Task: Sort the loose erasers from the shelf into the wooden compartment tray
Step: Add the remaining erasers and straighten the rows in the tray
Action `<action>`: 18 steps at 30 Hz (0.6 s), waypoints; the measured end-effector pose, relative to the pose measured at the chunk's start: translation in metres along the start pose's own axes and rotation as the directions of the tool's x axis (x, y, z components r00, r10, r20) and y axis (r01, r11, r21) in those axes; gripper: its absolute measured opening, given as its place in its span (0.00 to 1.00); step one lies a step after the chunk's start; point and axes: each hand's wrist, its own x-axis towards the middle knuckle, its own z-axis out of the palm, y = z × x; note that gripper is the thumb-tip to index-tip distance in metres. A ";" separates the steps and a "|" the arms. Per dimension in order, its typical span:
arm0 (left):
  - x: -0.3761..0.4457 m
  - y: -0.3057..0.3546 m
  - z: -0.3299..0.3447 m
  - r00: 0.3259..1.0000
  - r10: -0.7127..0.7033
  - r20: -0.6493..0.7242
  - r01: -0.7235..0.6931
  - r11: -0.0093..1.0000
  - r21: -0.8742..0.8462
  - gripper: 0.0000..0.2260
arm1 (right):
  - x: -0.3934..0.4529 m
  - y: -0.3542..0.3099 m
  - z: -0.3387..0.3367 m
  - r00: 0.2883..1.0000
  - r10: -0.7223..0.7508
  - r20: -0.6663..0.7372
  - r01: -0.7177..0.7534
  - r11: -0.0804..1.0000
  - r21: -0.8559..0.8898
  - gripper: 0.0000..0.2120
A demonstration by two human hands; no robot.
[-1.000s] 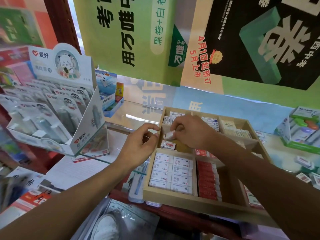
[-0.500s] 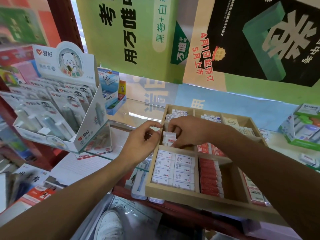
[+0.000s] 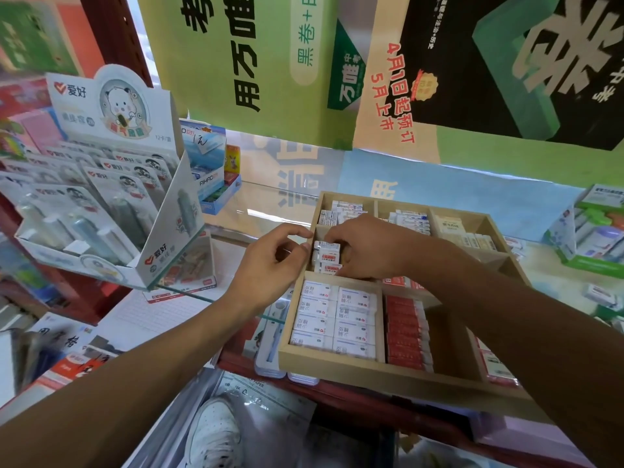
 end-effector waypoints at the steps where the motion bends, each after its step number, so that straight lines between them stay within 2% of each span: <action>1: 0.000 0.000 0.000 1.000 0.003 -0.001 -0.003 1.000 0.001 0.07 | 0.001 0.000 0.001 1.000 0.006 -0.013 -0.006 1.000 0.006 0.11; 5: 0.000 -0.001 0.000 1.000 0.011 -0.002 -0.011 1.000 -0.003 0.07 | -0.001 0.001 0.002 0.995 0.071 -0.066 -0.065 0.994 0.086 0.12; 12: 0.001 -0.003 -0.001 0.999 0.030 0.013 -0.030 1.000 0.002 0.07 | -0.004 0.003 0.006 0.972 0.131 -0.195 -0.076 0.961 0.265 0.17; 14: 0.002 -0.004 -0.001 1.000 0.029 0.010 -0.029 1.000 0.006 0.07 | -0.006 0.003 0.009 0.959 0.152 -0.238 -0.075 0.949 0.306 0.14; 18: 0.003 -0.005 -0.001 1.000 0.022 0.010 -0.023 0.999 0.026 0.08 | -0.013 0.003 0.015 0.940 0.097 -0.328 0.012 0.949 0.315 0.05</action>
